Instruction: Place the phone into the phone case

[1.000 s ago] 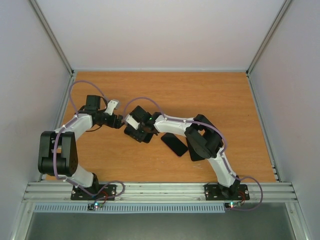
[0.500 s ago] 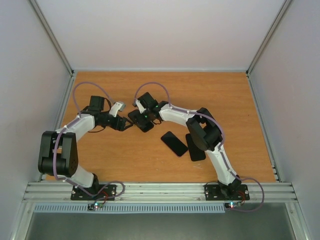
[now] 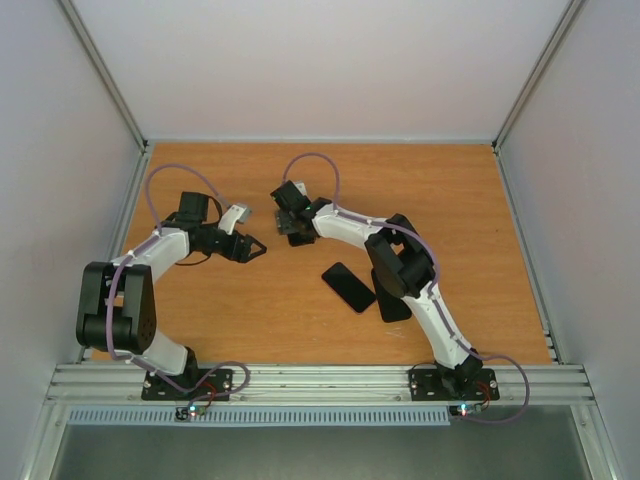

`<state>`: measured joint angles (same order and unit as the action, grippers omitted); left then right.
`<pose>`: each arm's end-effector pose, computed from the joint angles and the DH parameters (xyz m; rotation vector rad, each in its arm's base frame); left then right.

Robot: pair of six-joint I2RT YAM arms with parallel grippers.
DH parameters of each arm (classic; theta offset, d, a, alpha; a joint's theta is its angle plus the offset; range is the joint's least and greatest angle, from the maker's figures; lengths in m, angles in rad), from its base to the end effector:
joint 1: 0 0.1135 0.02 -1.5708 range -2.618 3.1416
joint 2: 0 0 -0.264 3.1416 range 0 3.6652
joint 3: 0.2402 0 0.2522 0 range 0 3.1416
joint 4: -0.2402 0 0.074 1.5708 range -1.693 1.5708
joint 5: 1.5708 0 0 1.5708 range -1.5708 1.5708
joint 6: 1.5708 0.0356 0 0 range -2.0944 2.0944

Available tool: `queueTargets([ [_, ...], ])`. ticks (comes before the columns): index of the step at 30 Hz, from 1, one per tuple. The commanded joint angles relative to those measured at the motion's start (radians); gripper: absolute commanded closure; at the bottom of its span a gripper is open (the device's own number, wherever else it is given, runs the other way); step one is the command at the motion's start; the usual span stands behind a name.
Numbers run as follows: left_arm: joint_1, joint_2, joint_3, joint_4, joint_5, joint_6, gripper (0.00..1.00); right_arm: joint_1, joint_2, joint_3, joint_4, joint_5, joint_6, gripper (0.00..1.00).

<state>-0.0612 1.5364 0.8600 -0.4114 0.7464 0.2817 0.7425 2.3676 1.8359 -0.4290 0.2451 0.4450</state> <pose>0.2840 -0.0416 0.1821 0.6505 2.3725 -0.8866 0.3835 0.3402 0.1366 -0.2743 2.4844 0.1850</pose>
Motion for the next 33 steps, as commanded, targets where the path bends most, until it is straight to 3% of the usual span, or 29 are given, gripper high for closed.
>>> queueTargets([
  [1, 0.001, -0.006, 0.002, 0.005, 0.024, 0.016, 0.23, -0.11, 0.058, -0.066, -0.13, 0.424, 0.052, 0.45],
  [6, 0.0, -0.007, 0.002, 0.003, 0.027, 0.017, 0.23, -0.12, 0.036, -0.117, -0.114, 0.432, 0.064, 0.41],
  [12, 0.0, -0.008, 0.002, 0.003, 0.03, 0.017, 0.23, -0.119, -0.033, -0.189, 0.012, 0.289, -0.011, 0.32],
  [13, 0.001, -0.008, 0.002, 0.002, 0.03, 0.017, 0.23, -0.119, -0.053, -0.202, 0.035, 0.265, -0.022, 0.29],
  [15, 0.0, -0.009, 0.002, 0.003, 0.03, 0.018, 0.23, -0.12, -0.111, -0.248, 0.09, 0.225, -0.042, 0.04],
  [16, 0.001, -0.008, 0.002, 0.002, 0.028, 0.018, 0.23, -0.118, -0.146, -0.277, 0.129, 0.207, -0.054, 0.02],
  [23, 0.001, -0.005, 0.002, 0.005, 0.024, 0.022, 0.23, -0.108, -0.413, -0.493, 0.32, 0.216, -0.096, 0.02],
  [28, 0.0, -0.001, 0.003, 0.004, 0.026, 0.021, 0.23, -0.091, -0.602, -0.729, 0.46, 0.194, -0.034, 0.02],
  [33, 0.001, 0.001, 0.005, -0.002, 0.036, 0.022, 0.23, -0.087, -0.714, -0.886, 0.404, 0.118, 0.057, 0.02],
])
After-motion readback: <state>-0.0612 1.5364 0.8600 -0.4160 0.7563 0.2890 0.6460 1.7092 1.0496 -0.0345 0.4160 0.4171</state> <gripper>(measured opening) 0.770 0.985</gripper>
